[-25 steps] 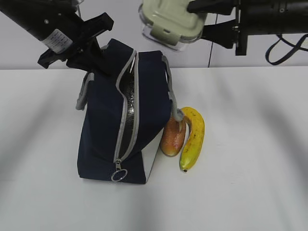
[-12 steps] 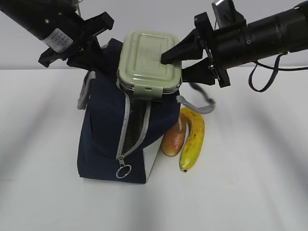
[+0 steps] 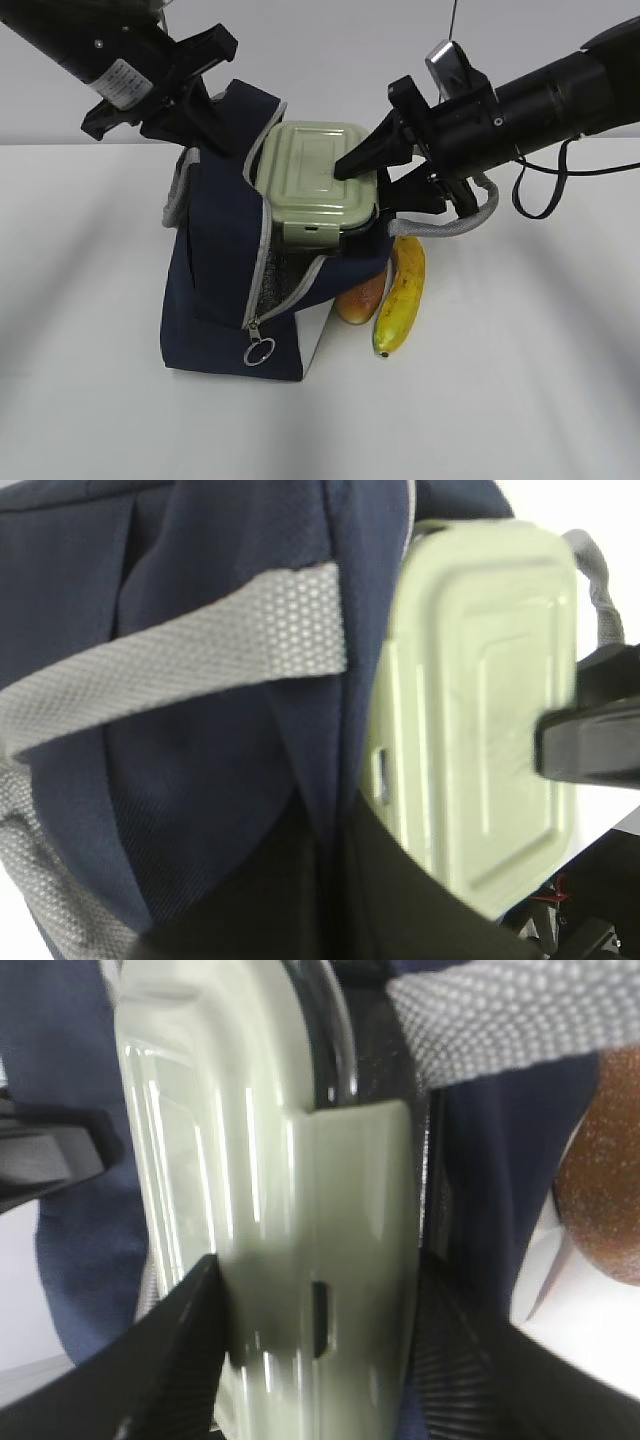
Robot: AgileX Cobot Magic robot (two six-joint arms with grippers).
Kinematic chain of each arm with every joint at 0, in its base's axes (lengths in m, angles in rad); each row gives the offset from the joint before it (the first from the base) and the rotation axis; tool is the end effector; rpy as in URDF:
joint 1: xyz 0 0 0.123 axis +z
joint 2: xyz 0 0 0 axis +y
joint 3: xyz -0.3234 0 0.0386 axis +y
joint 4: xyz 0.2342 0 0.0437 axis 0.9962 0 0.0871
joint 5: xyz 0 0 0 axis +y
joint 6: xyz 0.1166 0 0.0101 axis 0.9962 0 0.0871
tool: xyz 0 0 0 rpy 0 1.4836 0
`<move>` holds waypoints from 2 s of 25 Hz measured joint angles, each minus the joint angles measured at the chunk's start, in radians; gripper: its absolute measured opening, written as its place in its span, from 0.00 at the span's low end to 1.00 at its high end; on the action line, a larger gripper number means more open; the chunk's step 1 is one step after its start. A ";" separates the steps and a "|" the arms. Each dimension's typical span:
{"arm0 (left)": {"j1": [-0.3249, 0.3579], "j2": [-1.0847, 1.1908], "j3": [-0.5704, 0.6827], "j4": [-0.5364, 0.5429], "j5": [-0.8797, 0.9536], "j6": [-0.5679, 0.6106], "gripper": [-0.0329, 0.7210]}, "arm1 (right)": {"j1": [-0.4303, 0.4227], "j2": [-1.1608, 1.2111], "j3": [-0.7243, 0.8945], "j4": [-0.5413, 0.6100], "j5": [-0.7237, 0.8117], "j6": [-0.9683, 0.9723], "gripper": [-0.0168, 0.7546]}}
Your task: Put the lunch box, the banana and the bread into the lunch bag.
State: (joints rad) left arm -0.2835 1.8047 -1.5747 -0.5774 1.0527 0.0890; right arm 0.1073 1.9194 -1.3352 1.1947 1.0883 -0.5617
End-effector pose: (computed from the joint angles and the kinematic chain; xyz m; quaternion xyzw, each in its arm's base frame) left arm 0.3643 -0.1640 0.3252 0.0836 0.9426 -0.2854 0.1518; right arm 0.3831 0.1383 0.2617 -0.0215 0.8678 0.4849 0.1060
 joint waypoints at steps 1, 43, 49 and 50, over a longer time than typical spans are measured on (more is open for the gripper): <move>0.000 0.000 0.000 0.001 0.000 0.000 0.04 | 0.007 0.007 0.000 -0.002 0.000 0.000 0.53; 0.000 0.001 0.000 0.105 0.004 0.000 0.04 | 0.117 0.315 -0.168 0.140 -0.096 0.026 0.53; 0.000 0.001 0.000 0.106 0.004 0.000 0.04 | 0.121 0.326 -0.176 0.106 -0.104 0.046 0.53; 0.000 0.001 0.000 0.106 0.004 0.000 0.04 | 0.125 0.326 -0.176 0.098 -0.108 0.048 0.53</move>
State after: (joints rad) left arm -0.2835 1.8055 -1.5747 -0.4714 1.0569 0.0892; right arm 0.2324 2.2454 -1.5116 1.2926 0.9806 -0.5134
